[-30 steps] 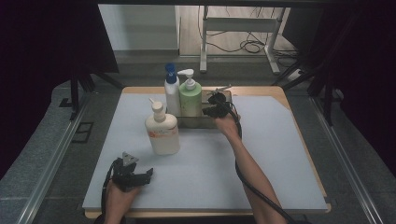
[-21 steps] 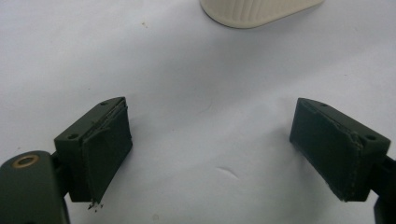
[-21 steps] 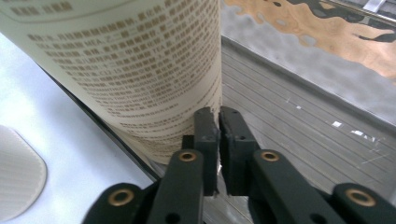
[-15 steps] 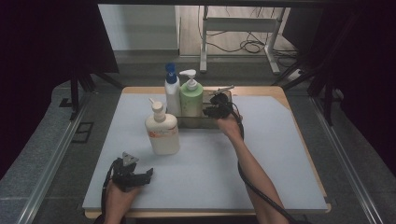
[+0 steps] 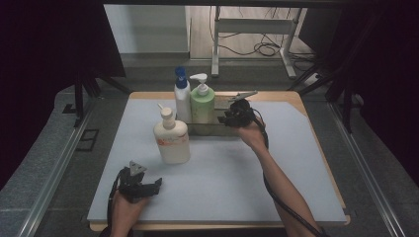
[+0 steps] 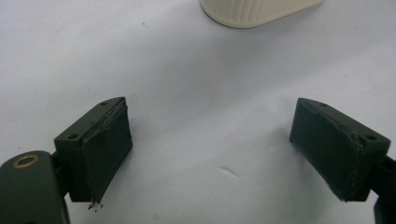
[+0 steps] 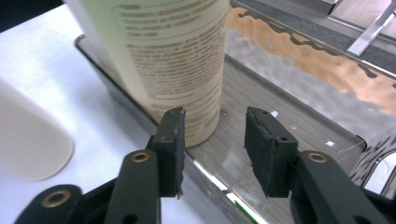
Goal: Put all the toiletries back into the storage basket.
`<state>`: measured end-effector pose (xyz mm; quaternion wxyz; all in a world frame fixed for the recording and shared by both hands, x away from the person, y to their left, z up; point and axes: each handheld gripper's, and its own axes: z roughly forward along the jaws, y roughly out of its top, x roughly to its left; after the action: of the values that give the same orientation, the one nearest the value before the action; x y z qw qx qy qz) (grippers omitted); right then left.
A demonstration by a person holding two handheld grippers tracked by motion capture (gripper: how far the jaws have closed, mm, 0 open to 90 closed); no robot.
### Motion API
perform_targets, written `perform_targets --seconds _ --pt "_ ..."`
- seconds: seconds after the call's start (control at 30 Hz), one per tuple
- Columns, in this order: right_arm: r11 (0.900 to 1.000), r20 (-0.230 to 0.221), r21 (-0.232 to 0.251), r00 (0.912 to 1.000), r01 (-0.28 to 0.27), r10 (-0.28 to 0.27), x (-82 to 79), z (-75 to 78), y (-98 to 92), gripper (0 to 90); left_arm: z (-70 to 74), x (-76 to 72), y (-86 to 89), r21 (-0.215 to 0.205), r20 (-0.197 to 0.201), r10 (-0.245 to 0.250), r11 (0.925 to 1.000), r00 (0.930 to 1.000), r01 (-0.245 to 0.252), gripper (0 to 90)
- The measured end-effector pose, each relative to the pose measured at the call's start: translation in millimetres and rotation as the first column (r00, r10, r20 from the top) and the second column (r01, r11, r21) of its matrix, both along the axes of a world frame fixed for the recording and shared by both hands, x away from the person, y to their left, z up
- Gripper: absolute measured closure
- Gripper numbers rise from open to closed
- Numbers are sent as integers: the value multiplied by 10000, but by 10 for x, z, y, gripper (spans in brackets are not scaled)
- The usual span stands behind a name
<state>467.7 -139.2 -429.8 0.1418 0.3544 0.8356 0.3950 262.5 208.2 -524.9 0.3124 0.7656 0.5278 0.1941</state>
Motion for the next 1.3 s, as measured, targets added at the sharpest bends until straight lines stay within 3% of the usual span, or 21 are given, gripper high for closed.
perform_targets --seconds 0.37,0.63,0.87,1.3 --pt "9994 -24 179 9995 -302 302 -233 8 -173 341 0 -1 -2 -10 1 9 10000 10000 -9 120" --pt "9994 53 -82 9994 -330 331 -368 8 -262 220 0 -1 -2 -7 1 8 10000 10000 -8 120" --pt "9984 91 -363 9990 -441 444 -499 -32 -343 161 0 -1 -2 -7 2 13 10000 10000 -13 120" --pt "9971 290 -376 9973 -659 670 -799 -16 -522 111 2 1 -2 -5 -11 13 10000 10000 -13 120"
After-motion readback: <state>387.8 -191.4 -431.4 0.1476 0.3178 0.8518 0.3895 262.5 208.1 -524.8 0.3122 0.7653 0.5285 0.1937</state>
